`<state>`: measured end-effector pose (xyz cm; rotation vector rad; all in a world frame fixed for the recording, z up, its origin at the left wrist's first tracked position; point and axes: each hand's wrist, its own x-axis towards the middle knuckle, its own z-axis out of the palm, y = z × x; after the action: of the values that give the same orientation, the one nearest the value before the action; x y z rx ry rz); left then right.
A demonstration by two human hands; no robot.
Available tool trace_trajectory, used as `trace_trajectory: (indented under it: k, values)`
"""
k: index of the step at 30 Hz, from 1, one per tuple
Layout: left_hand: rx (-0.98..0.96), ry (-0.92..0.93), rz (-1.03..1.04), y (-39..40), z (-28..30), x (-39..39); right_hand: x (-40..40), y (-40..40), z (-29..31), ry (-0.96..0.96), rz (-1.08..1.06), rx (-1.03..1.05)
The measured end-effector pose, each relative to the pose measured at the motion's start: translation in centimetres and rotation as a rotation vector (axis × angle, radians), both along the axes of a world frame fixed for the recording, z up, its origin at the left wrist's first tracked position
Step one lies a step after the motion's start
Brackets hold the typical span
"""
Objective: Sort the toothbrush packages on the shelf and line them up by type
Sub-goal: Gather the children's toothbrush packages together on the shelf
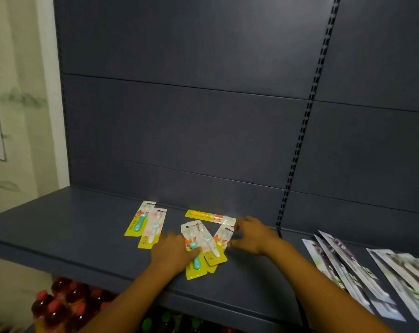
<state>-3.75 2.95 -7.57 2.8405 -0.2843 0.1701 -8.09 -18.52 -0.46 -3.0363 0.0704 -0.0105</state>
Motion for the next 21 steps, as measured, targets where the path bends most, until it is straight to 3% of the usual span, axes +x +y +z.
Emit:
trace_trajectory:
  k: [13,21]
  values:
    - [-0.129,0.054,0.100,0.3,0.5,1.2,0.4,-0.7,0.0,-0.027,-0.033,0.057]
    - [-0.522,0.124,-0.014,2.4,-0.6,2.4,1.2,0.1,-0.8,-0.031,-0.028,0.078]
